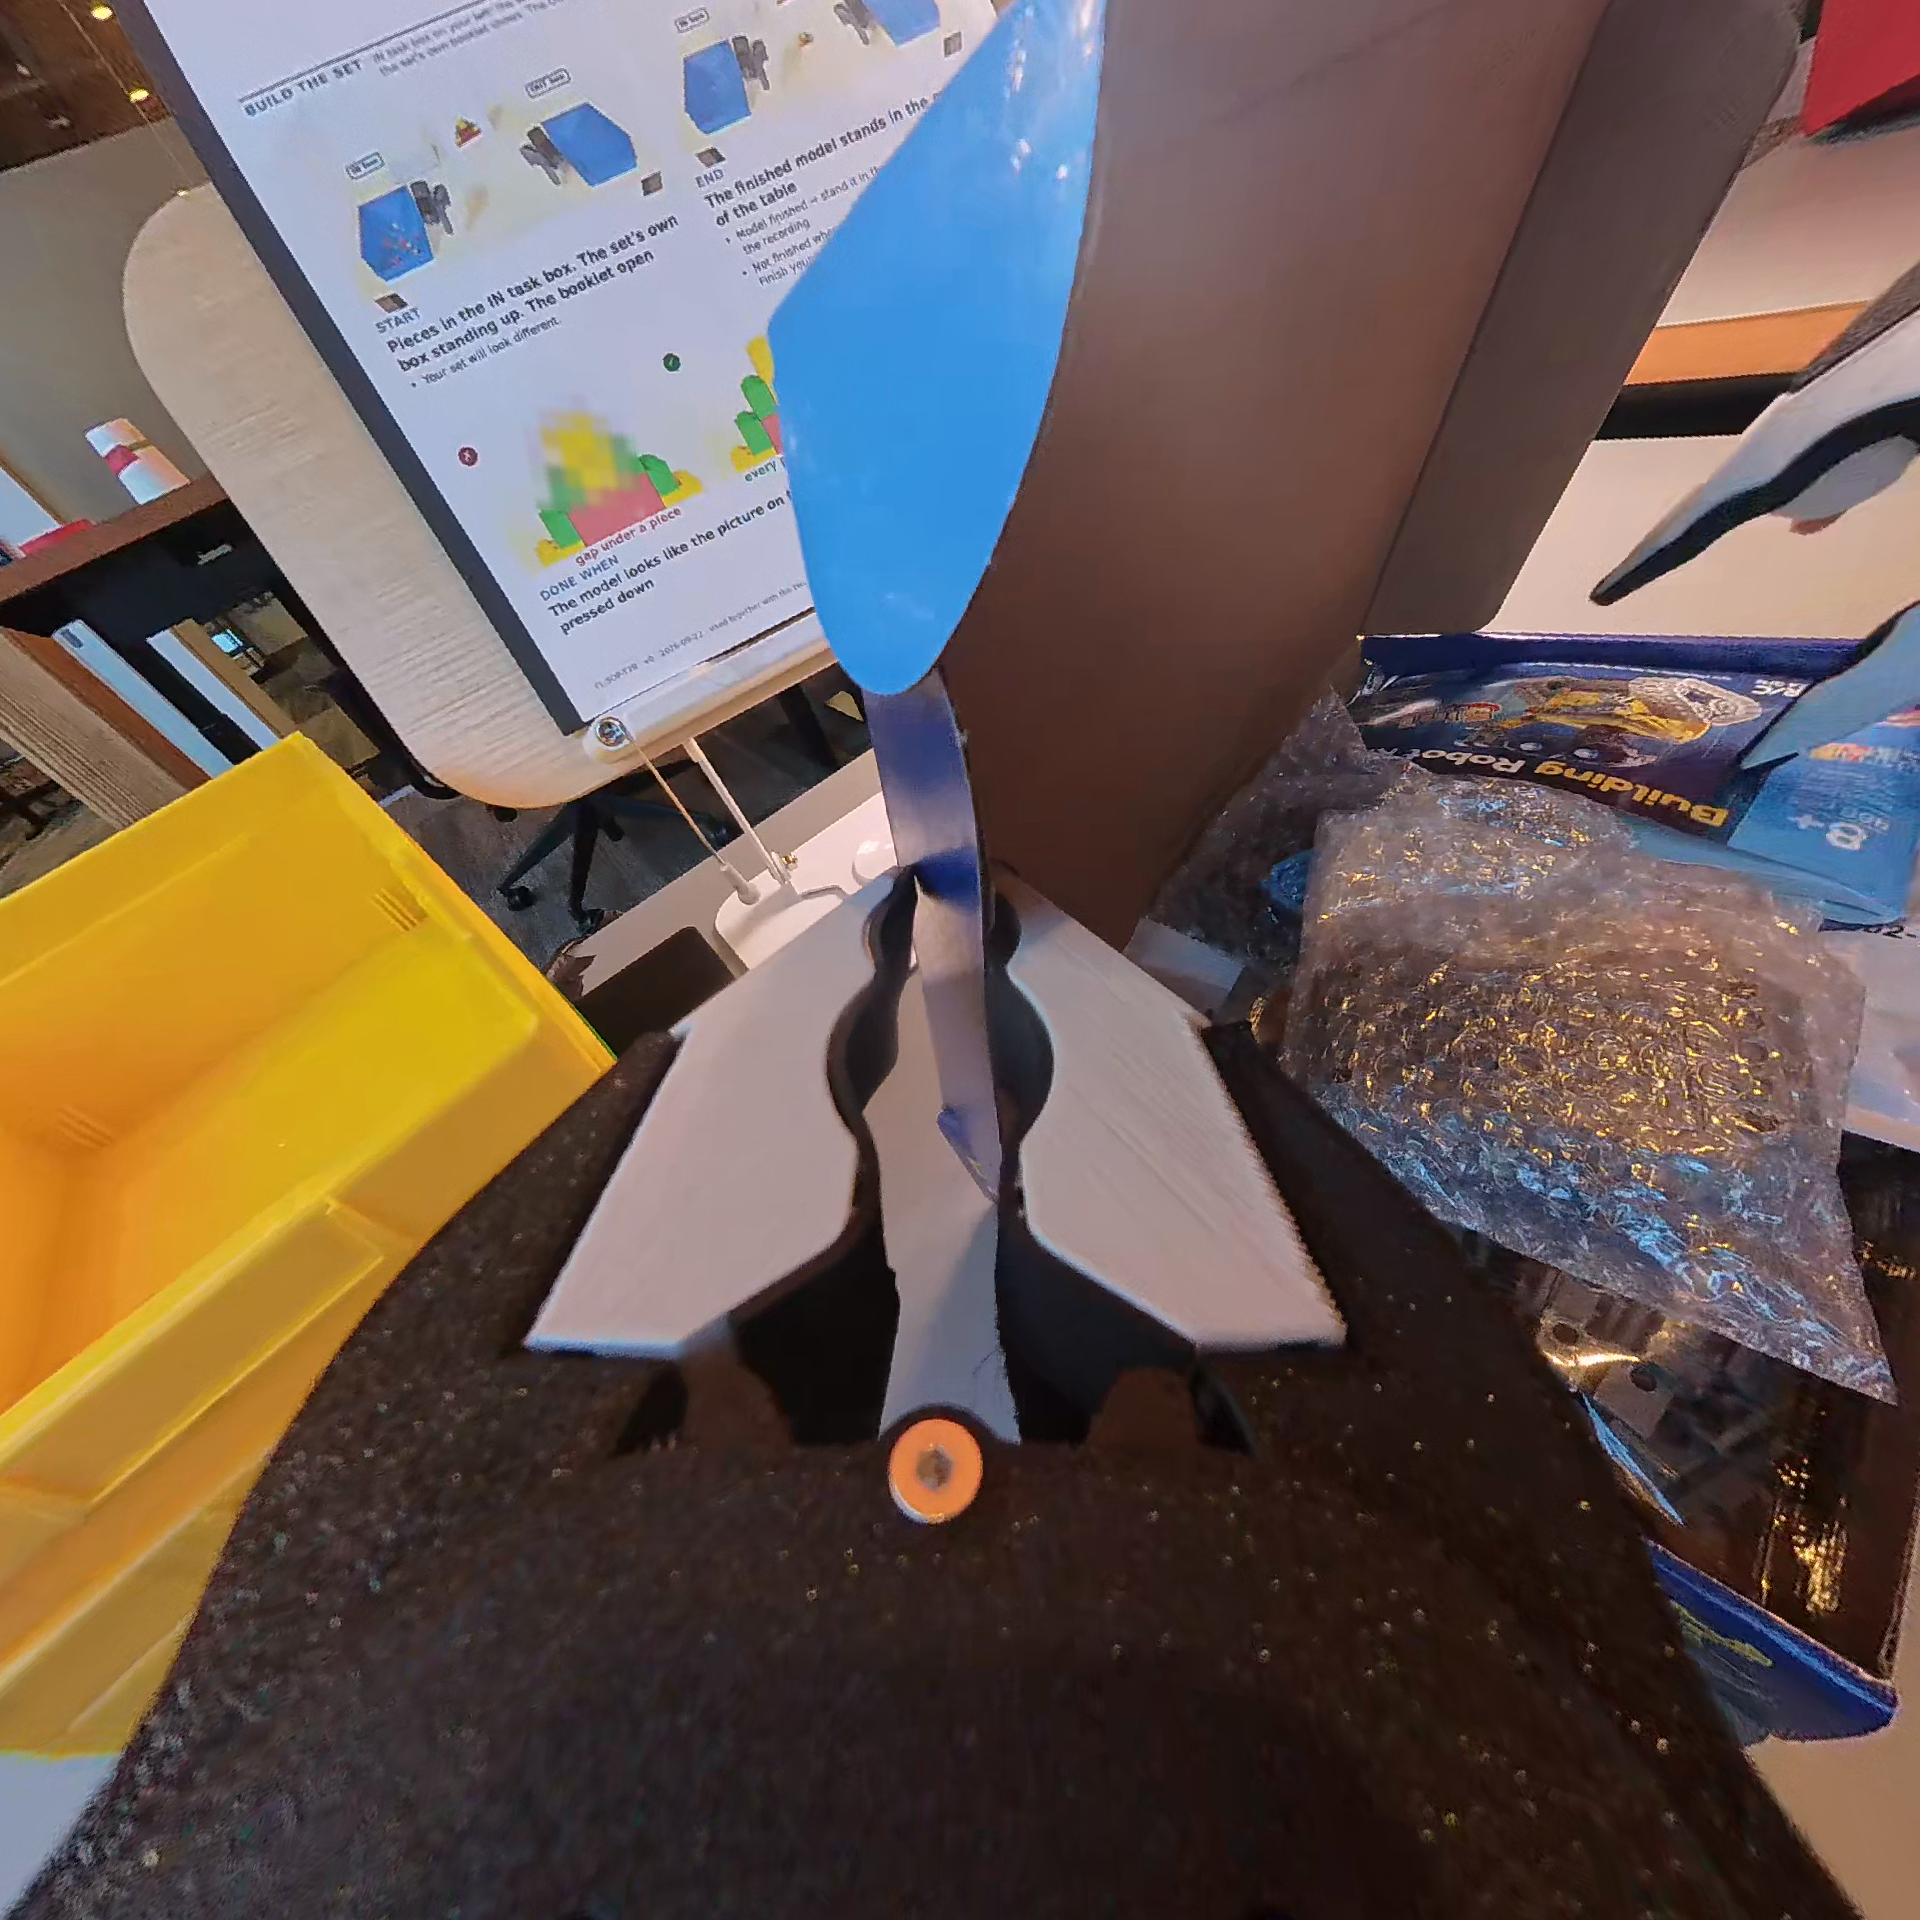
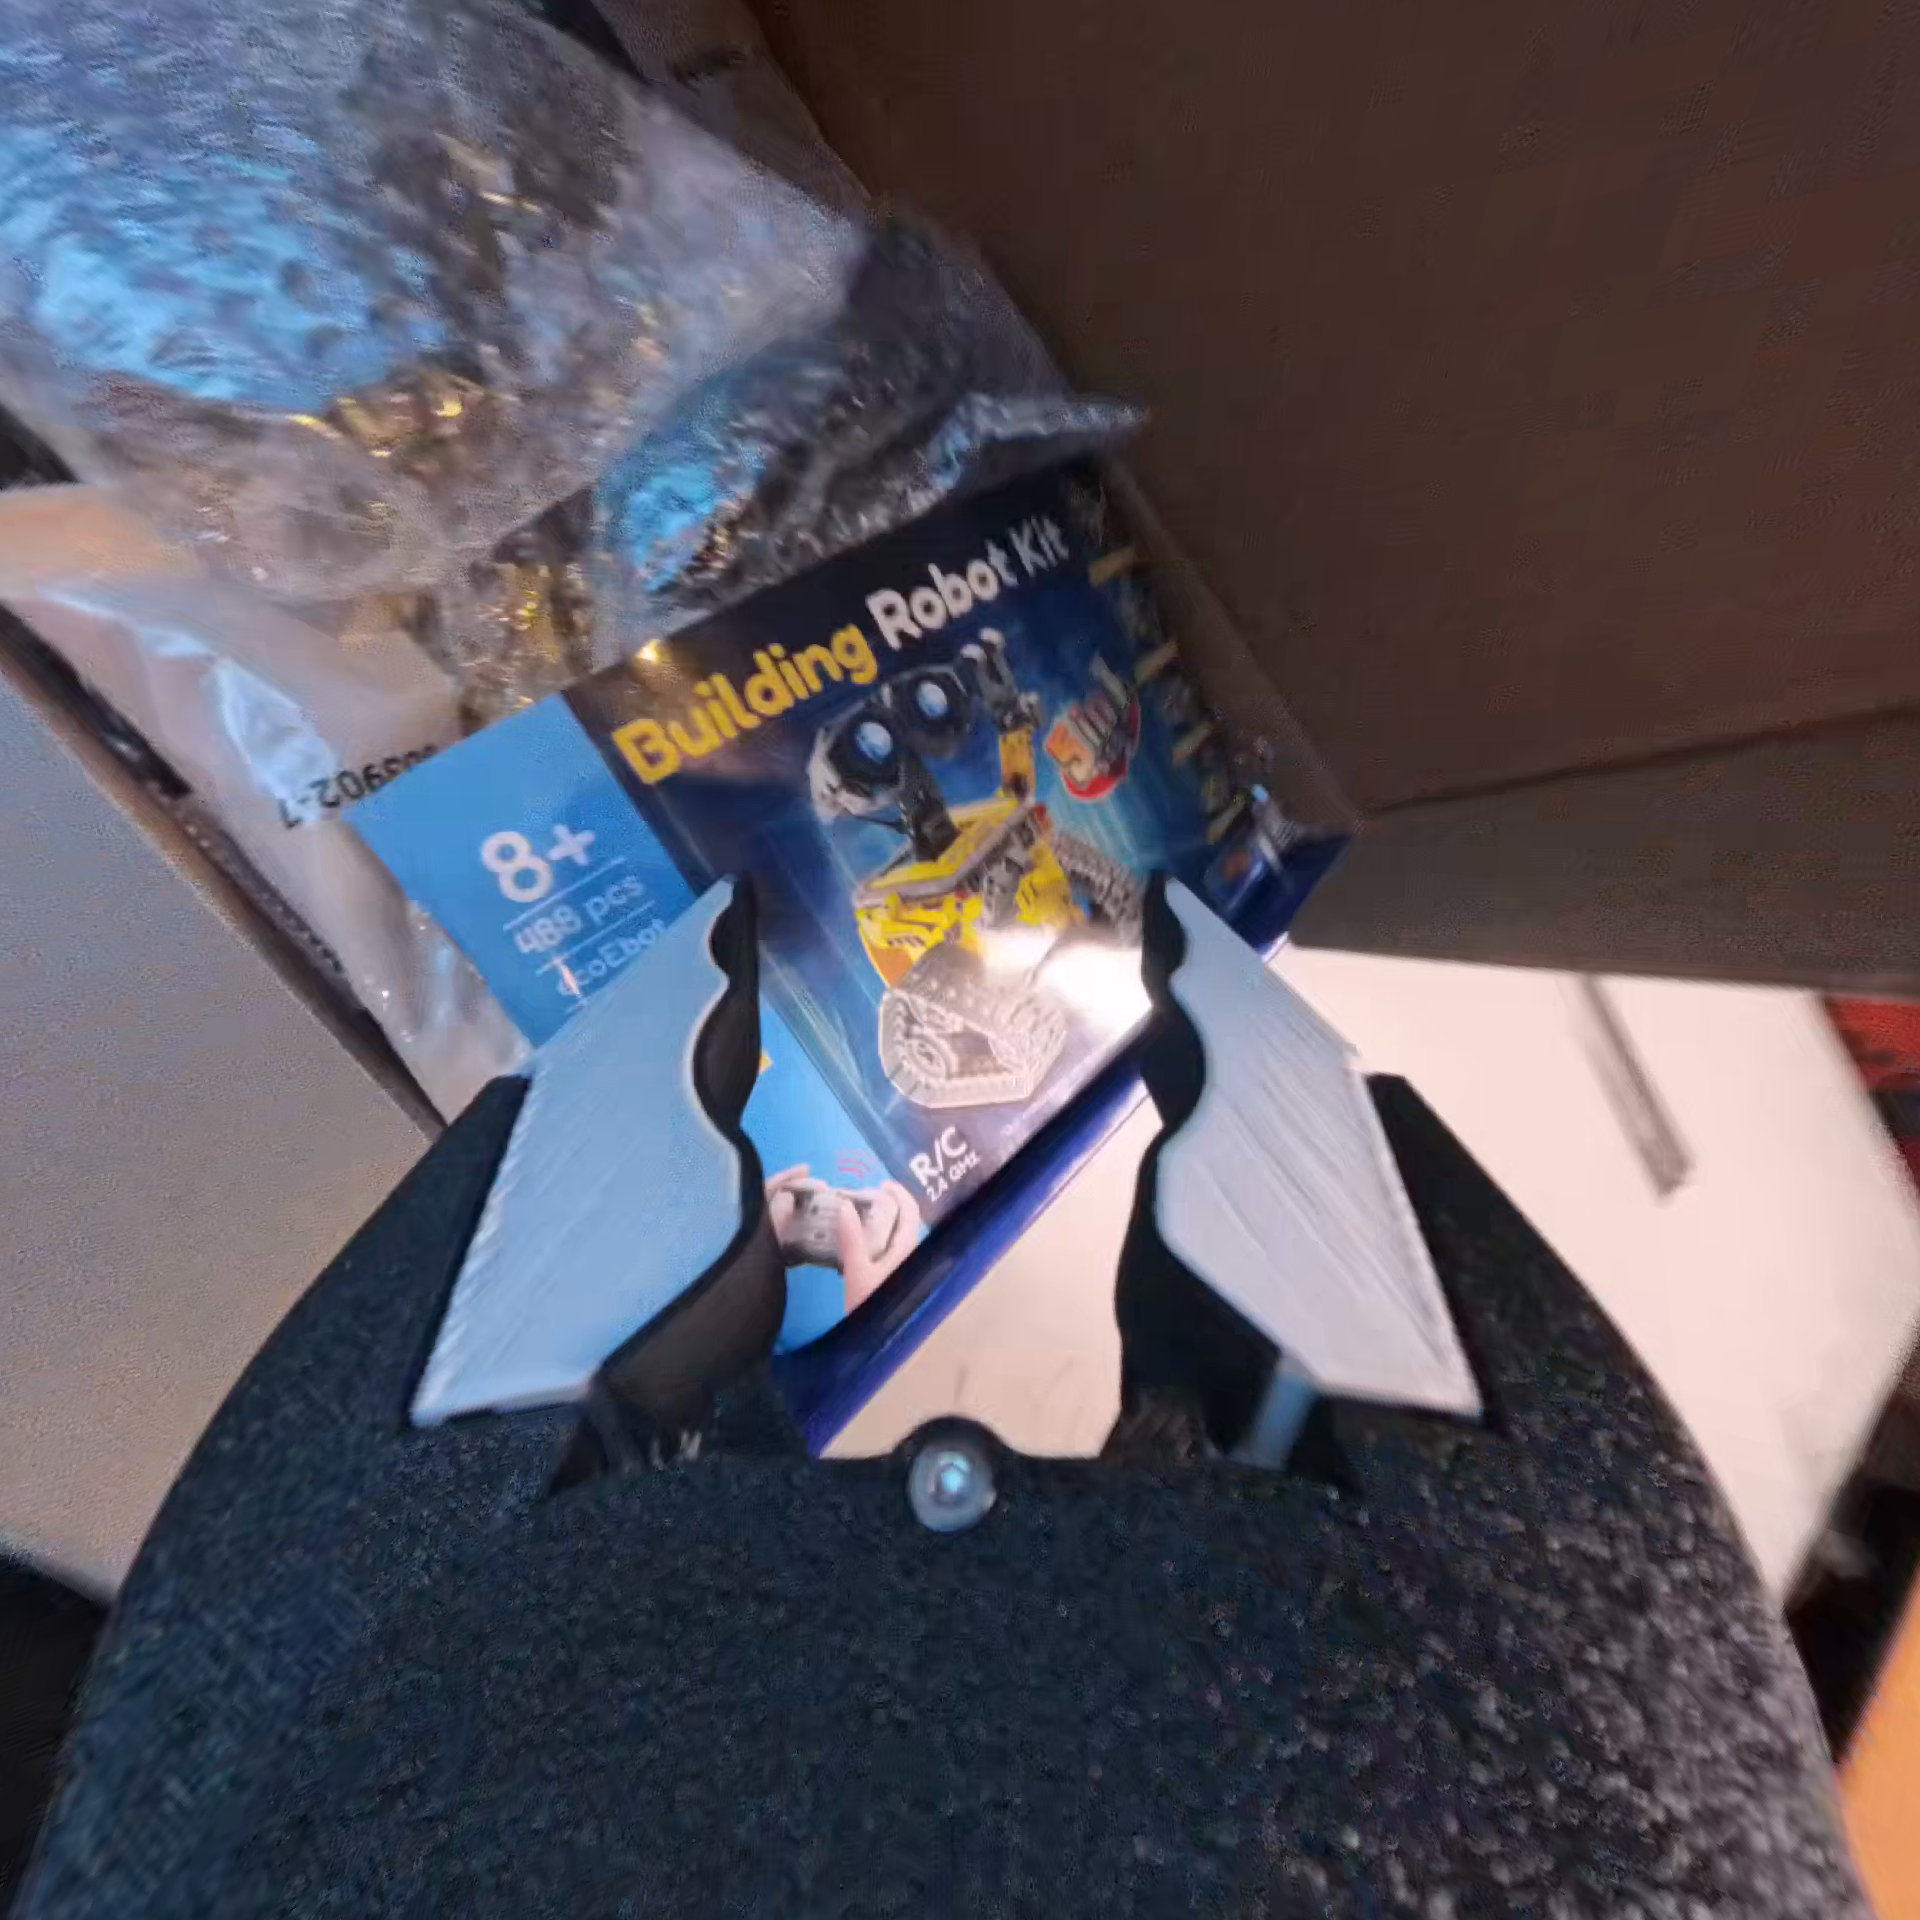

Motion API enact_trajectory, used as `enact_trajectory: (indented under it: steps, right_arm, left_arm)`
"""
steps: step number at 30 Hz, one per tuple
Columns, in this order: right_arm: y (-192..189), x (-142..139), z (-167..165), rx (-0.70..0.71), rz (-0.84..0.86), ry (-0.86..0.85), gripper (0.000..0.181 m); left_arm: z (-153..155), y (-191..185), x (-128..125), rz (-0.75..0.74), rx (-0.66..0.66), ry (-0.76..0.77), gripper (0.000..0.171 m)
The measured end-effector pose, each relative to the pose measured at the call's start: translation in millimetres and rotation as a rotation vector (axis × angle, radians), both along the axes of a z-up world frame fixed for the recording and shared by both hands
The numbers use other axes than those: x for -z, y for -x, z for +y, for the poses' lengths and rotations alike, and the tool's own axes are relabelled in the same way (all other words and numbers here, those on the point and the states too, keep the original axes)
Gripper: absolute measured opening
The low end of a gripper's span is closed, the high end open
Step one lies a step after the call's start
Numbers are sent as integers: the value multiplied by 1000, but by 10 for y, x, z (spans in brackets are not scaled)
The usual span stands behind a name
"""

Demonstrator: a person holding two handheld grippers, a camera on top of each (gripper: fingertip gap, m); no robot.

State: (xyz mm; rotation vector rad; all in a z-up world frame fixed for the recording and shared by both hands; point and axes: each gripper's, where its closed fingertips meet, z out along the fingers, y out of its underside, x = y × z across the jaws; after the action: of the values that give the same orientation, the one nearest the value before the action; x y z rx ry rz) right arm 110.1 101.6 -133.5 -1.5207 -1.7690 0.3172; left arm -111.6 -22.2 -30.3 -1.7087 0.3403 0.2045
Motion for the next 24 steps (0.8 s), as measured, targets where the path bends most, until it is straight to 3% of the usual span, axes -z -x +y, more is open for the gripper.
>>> enact_trajectory:
  steps: [3,5,9,18,20,24]
  right_arm:
    - [-52,295,46,78,-98,379,81]
    - [-18,345,34,68,-115,482,80]
    - [93,321,-85,-19,-115,494,76]
    - [104,302,-132,-32,-95,459,76]
    - [58,137,-115,-42,-31,395,80]
    - [-255,-399,27,30,160,294,63]
  left_arm:
    - [-5,-2,3,-14,2,-2,9]
    - [-12,-7,9,-25,6,-2,9]
    - [-11,-4,15,-77,18,-1,11]
    - [-13,45,22,-75,11,-1,11]
    - [-24,46,29,-67,7,-3,11]
    - [-93,9,44,-34,7,15,12]
